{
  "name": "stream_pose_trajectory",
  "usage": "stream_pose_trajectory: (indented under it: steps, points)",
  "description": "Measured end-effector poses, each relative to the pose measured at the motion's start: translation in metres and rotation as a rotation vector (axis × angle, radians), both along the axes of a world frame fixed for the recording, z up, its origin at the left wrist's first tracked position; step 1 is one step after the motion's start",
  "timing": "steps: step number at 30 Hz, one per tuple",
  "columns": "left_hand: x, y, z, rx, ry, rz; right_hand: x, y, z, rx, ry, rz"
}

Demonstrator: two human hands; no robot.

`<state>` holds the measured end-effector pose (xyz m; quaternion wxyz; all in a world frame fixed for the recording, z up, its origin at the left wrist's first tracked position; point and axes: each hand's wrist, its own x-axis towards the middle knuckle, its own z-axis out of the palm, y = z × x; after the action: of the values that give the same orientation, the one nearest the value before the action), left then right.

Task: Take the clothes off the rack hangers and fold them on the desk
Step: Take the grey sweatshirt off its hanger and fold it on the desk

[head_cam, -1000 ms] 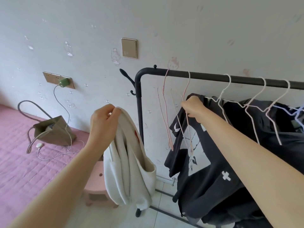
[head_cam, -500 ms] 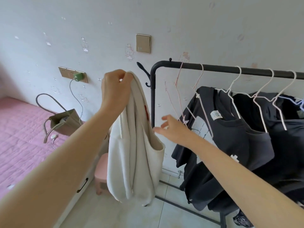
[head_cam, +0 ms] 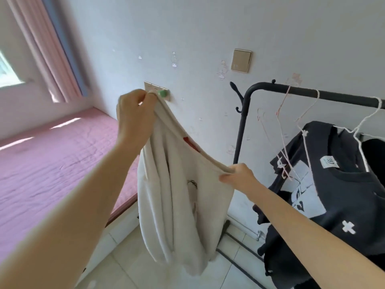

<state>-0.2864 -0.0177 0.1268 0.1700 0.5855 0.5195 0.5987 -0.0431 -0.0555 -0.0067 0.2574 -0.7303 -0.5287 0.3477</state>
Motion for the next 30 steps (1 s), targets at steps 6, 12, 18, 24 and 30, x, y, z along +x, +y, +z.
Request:
stream_pose_trajectory:
  steps: [6, 12, 18, 24, 30]
  points:
    - [-0.057, -0.069, -0.026, -0.014, 0.006, 0.311, -0.012, 0.019, 0.016, 0.032, 0.443, -0.076]
    - [-0.103, -0.187, -0.056, -0.041, 0.030, 0.629, -0.082, 0.006, 0.022, 0.267, 0.404, 0.252]
    - [-0.144, -0.312, -0.066, -0.167, 0.186, 1.011, -0.173, -0.060, 0.041, 0.563, 0.425, 0.560]
    - [-0.187, -0.454, -0.069, -0.261, 0.264, 1.271, -0.261, -0.155, 0.075, 0.709, 0.458, 0.835]
    - [-0.214, -0.611, -0.077, -0.317, 0.218, 1.347, -0.351, -0.262, 0.087, 0.662, 0.533, 1.089]
